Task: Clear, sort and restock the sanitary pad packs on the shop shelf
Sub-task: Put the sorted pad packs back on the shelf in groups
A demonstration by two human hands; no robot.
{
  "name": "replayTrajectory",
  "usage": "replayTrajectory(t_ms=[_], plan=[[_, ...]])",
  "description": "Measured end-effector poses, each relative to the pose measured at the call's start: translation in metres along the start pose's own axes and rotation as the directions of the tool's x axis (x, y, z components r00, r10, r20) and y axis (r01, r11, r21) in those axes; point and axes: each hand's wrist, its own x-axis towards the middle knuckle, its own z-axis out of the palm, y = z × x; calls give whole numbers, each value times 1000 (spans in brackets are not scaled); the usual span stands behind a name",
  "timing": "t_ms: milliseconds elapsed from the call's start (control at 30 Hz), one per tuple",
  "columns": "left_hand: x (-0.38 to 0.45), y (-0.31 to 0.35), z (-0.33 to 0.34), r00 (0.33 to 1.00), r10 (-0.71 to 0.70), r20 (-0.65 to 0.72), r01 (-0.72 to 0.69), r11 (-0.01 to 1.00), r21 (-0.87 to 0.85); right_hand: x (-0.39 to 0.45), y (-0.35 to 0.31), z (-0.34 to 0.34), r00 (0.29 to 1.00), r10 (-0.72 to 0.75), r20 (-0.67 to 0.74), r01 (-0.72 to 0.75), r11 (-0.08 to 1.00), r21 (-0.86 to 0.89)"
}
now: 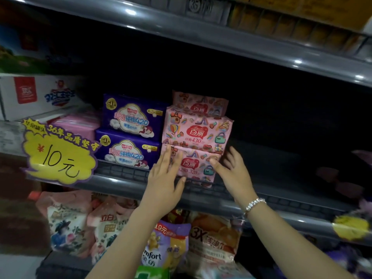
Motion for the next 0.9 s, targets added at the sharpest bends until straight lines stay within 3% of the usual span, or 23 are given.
replayTrajectory(t_ms=[233,400,533,733,900], plan=[[-40,18,1,993,-32,-112,28,999,-37,-76,36,-5,998,-63,26,66,994,-86],[-85,19,13,994,-105,18,106,994,-30,-128,74,1,994,14,108,-3,995,-100],[-124,21,20,956,-250,156,265,960,-89,-166,106,3,966,140,218,-105,980,-168],[-180,6,30,847,-432,309,462,886,-28,-200,137,28,825,388,410,-300,916,-265],[-215,-20,39,745,-567,352,587,808,59,-219,144,42,717,490,496,-318,863,-393]])
